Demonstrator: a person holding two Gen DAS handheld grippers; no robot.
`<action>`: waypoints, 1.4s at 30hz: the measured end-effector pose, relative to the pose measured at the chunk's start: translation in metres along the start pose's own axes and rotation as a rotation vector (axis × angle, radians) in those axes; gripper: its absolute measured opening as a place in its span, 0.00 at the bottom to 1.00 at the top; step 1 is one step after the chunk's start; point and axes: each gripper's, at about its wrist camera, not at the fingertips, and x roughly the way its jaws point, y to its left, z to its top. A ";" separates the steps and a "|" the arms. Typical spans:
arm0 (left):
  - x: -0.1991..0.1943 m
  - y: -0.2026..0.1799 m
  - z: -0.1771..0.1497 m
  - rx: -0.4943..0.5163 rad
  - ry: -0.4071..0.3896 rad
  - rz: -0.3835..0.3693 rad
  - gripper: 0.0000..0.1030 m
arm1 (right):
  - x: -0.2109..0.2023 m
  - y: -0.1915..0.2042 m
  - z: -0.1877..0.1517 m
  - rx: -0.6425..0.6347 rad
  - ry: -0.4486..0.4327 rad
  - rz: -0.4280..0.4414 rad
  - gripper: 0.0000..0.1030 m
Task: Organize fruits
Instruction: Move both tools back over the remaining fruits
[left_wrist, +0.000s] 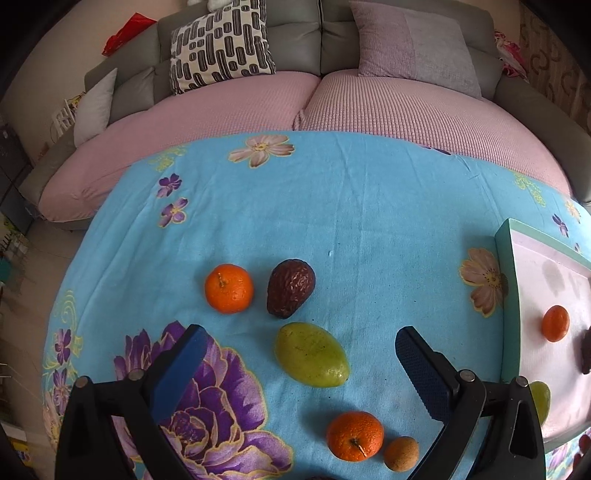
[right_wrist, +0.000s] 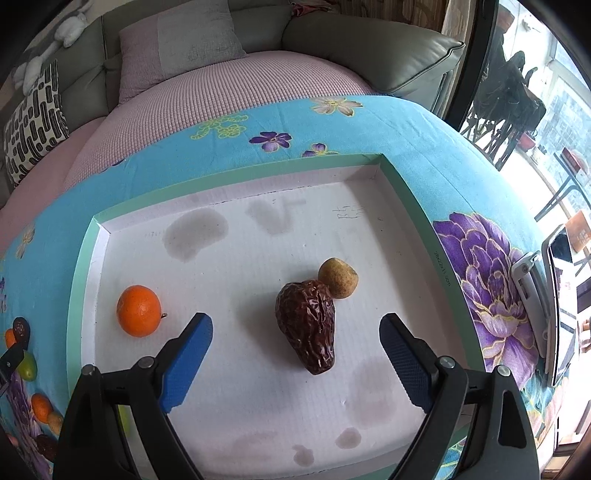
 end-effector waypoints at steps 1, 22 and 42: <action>-0.001 0.003 0.001 0.004 -0.004 0.012 1.00 | -0.005 0.000 0.001 0.016 -0.023 0.017 0.89; -0.029 0.092 0.008 -0.102 -0.090 0.119 1.00 | -0.047 0.098 -0.013 -0.125 -0.123 0.252 0.90; -0.025 0.142 0.013 -0.253 -0.099 0.039 1.00 | -0.056 0.213 -0.053 -0.444 -0.090 0.440 0.90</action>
